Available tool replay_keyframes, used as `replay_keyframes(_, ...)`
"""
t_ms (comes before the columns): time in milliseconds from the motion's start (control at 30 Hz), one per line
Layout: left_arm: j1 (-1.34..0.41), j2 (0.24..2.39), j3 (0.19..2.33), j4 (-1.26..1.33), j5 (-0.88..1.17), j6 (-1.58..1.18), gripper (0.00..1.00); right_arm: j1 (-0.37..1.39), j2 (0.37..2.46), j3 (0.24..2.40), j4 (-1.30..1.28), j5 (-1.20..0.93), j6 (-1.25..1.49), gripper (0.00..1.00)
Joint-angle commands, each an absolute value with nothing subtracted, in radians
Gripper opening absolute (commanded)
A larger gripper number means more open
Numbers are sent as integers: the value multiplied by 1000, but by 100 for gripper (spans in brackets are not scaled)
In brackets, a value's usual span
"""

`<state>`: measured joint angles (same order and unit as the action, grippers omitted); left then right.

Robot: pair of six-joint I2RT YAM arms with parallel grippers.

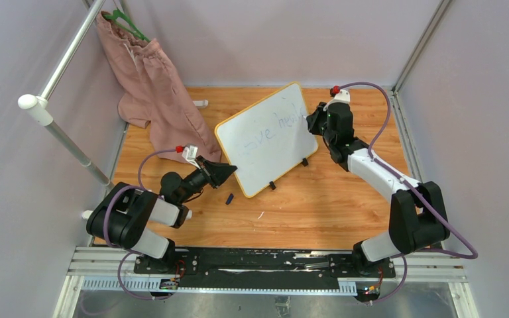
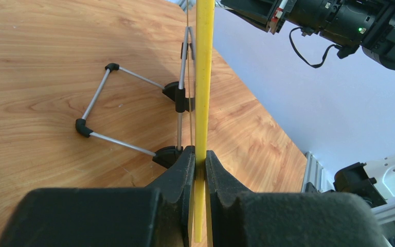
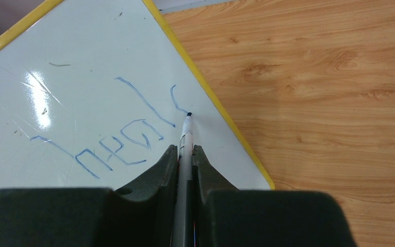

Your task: Write a sentence on the whiteboard

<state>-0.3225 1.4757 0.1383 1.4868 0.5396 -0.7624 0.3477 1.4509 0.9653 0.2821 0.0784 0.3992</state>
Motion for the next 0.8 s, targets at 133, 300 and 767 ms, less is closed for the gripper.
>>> replay_keyframes(133, -330, 1447, 139, 1549, 550, -759, 0, 348, 1455, 952, 237, 69, 395, 0)
replay_keyframes(300, -330, 1447, 138, 1548, 551, -759, 0, 353, 1449, 946, 229, 56, 399, 0)
replay_keyframes(767, -330, 1469, 141, 1549, 548, -758, 0, 387, 1417, 949, 212, -10, 445, 0)
